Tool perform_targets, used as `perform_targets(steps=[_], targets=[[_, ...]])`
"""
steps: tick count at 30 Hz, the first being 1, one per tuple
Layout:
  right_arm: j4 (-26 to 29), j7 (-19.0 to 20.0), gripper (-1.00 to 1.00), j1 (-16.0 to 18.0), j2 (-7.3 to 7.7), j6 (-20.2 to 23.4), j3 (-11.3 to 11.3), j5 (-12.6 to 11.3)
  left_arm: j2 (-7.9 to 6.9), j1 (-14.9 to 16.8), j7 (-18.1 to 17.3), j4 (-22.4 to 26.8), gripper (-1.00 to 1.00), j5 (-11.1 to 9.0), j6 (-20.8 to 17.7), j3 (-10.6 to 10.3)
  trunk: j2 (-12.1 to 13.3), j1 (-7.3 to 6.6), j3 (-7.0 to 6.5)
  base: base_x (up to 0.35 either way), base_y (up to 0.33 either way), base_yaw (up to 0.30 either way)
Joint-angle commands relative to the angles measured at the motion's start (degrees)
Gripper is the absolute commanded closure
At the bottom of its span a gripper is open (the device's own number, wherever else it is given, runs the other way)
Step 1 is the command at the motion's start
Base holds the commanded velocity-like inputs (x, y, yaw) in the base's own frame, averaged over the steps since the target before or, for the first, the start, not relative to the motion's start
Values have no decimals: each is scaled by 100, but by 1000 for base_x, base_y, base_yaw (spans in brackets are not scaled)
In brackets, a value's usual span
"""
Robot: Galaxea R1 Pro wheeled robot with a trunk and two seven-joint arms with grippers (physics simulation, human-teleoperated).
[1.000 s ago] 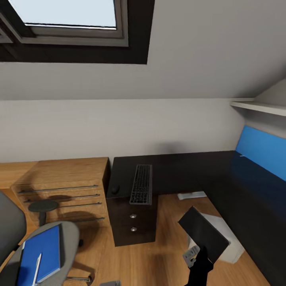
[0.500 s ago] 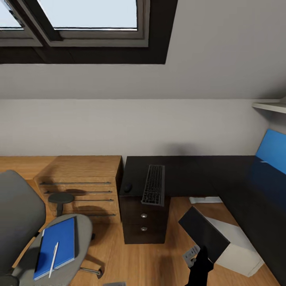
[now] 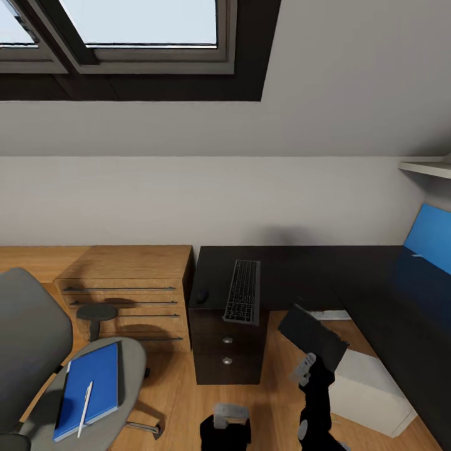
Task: In the bedroom, organize the workspace by keeping the computer under the desk, ensuring the monitor is on the desk, placing the keyboard on the desk next to the monitor, placing the mouse on the desk next to the keyboard, moving the folder from the swivel chair onto the desk next to the mouse, stacking the notebook on top of the folder with the pen on top of the notebook, and positioning the swivel chair next to the desk.
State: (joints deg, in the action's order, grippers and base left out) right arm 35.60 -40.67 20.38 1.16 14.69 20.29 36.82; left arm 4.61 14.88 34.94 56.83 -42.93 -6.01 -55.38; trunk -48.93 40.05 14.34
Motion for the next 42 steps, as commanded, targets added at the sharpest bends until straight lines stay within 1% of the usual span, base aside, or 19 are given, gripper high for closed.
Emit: perform_targets(steps=[1, 3, 4, 6, 9, 10, 13, 17, 18, 19, 21, 24, 26, 29, 34, 37, 40, 42], targets=[[144, 173, 100, 63, 144, 10, 12, 57, 13, 8, 175, 331, -100, 101, -338, 101, -6, 1, 8, 0, 0, 0], [244, 303, 100, 108, 255, -33, -39, 78, 17, 7, 264, 548, -100, 168, -557, 217, -6, 1, 8, 0, 0, 0], [243, 317, 100, 113, 265, -53, -45, 79, 16, 6, 275, 557, -100, 168, -579, 232, -6, 1, 8, 0, 0, 0], [193, 345, 100, 118, 288, -139, -59, 82, 7, 6, 297, 505, -100, 172, -614, 265, -6, 1, 8, 0, 0, 0], [31, 382, 100, 122, 333, -339, -72, 89, -24, 6, 313, 294, -100, 187, -632, 296, -6, 1, 8, 0, 0, 0], [-96, 492, 100, 125, 468, -538, -75, 84, -62, 6, 318, 195, -100, 201, -635, 314, -6, 1, 8, 0, 0, 0], [-149, 700, 100, 125, 586, -719, -77, 91, -80, 6, 326, 149, -100, 216, -637, 295, -6, 1, 8, 0, 0, 0], [-164, 849, 100, 124, 637, -815, -78, 91, -76, 6, 328, 134, -100, 224, -644, 264, -6, 1, 8, 0, 0, 0], [-161, 1075, 100, 124, 687, -932, -78, 89, -75, 6, 329, 129, -100, 225, -646, 252, -6, 1, 8, 0, 0, 0], [-159, 1193, 100, 124, 710, -969, -80, 89, -75, 6, 329, 128, -100, 225, -646, 250, -6, 1, 8, 0, 0, 0], [-156, 1317, 100, 124, 734, -994, -82, 88, -75, 6, 329, 128, -100, 224, -646, 249, -6, 1, 8, 0, 0, 0], [-134, 1698, 100, 124, 809, -1091, -101, 86, -71, 6, 329, 124, -100, 217, -647, 246, -6, 1, 8, 0, 0, 0], [-62, 1836, 100, 124, 827, -1111, -138, 78, -64, 6, 329, 121, -100, 212, -647, 242, -6, 1, 8, 0, 0, 0], [44, 1923, 100, 124, 831, -1085, -165, 20, -60, 9, 329, 116, -100, 205, -647, 240, -6, 1, 8, 0, 0, 0], [180, 1962, 100, 121, 826, -875, -169, -188, -59, 7, 329, 111, -100, 200, -647, 238, -6, 1, 8, 0, 0, 0], [466, 1971, 100, 111, 819, -622, -167, -285, -57, 6, 329, 110, -100, 198, -647, 238, -6, 1, 8, 0, 0, 0], [761, 1973, 100, 95, 817, -376, -165, -318, -60, 7, 329, 109, -100, 198, -647, 238, -6, 1, 8, 0, 0, 0], [1017, 1974, 100, 71, 812, -53, -155, -336, -61, 6, 329, 109, -100, 198, -647, 238, -6, 1, 8, 0, 0, 0]])
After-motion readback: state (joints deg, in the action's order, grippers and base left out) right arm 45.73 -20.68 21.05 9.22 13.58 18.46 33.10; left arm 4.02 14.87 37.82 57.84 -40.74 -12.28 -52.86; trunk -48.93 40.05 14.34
